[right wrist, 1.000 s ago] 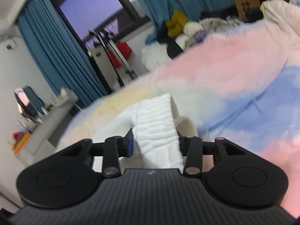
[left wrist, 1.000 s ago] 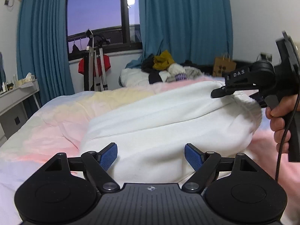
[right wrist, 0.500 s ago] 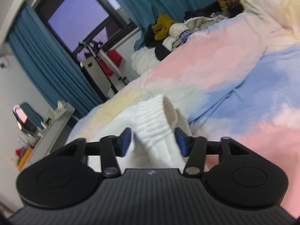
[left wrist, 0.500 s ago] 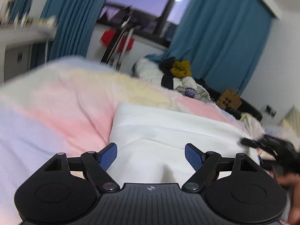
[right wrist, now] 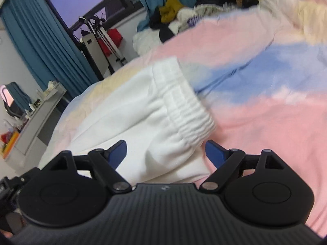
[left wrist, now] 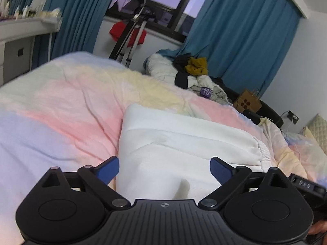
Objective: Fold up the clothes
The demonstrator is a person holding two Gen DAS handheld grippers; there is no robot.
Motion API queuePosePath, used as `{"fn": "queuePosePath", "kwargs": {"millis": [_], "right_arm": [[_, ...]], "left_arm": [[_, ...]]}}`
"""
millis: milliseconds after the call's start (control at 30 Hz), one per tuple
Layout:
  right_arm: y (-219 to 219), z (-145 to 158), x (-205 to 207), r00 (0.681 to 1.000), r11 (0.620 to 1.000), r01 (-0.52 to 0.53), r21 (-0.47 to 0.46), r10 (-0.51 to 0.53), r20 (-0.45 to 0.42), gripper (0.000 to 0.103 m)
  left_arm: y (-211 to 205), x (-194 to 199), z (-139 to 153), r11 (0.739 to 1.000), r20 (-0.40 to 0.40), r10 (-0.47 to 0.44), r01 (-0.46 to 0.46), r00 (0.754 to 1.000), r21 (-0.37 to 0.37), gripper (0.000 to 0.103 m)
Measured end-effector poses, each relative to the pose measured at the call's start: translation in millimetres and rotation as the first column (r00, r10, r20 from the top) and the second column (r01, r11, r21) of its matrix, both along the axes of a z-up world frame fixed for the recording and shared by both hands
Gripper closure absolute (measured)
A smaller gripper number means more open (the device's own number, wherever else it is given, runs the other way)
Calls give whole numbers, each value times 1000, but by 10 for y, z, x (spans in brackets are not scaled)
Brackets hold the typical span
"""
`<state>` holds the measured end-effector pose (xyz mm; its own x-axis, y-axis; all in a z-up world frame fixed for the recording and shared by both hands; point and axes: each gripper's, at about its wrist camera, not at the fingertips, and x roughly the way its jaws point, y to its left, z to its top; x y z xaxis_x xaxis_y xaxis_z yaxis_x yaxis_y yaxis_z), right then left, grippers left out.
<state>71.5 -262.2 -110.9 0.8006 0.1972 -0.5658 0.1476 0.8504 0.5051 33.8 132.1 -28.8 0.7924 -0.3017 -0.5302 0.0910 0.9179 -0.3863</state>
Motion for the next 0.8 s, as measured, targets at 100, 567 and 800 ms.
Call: {"fn": "queuePosePath", "kwargs": {"millis": [100,567,800], "right_arm": [[-30,-200,108,998,997,47,57,-45,-34,17],[-225,-717,484,999,919,-18,395,4,36,12],[-190,-724,475,999,910,-23,415,5,44,13]], "left_arm": [[4,134,-138,1000,-60,9,-9,998,5,6],[-175,390,-541,997,-157,-6,18,988,73,7],[-28,531,-662,998,-193,1,-14,981,-62,8]]}}
